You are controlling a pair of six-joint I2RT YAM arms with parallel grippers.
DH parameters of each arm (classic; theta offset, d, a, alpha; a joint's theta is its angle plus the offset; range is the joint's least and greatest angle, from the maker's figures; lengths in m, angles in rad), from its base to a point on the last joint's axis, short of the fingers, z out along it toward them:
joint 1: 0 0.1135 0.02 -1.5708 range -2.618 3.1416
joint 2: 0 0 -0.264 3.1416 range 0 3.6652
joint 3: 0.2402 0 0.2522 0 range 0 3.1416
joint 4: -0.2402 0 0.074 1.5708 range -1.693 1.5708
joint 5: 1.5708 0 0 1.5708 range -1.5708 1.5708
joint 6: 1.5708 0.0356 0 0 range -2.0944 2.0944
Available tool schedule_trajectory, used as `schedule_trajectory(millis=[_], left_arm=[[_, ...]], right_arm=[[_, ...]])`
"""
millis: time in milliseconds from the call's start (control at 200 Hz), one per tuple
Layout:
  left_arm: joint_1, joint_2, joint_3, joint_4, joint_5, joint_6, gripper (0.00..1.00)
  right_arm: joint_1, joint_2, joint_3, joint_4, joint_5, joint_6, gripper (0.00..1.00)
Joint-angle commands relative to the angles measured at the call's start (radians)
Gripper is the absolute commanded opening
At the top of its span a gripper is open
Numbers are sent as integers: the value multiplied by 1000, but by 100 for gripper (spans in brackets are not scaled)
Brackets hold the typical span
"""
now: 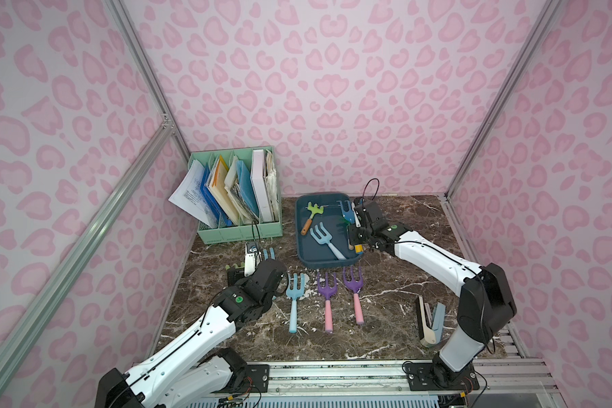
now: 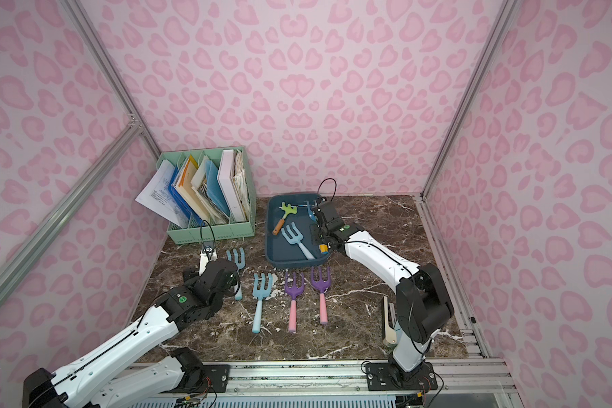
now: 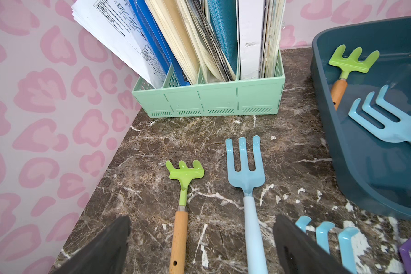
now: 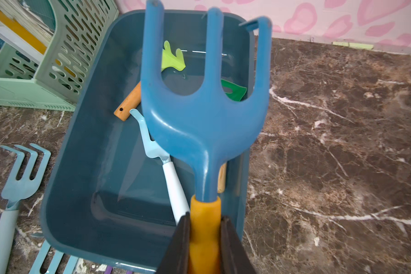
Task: Take the hand rake out of the storage box
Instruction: Place the rake at the center of the board.
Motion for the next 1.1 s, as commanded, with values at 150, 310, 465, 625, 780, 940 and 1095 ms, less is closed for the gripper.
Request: schedule_trajectory(millis=[150,310,465,625,780,940,1095], left_arm=[[0,3,2,-15,-1,-11,98],[1,12,7,-19,-1,-11,98],[1,19,9,-21,1,-11,98],[0,25,10,-22,0,-11,98],[0,26,10,-23,0,-11,98],[0,27,12,-22,1,-10,98],[0,24,11,-22,1,-10,98]], right_arm=[[-148,-22,-95,110,36,-58,0],[-255,111,-28,85,21,-59,0],[-262,253,96,51,71,-57,0],[-282,338,163,31,36,-70,0],[-313,379,193,9,-41,-107,0],[-317,406,213,9,-83,-115,0],[-304,457,272,-13,-91,-109,0]])
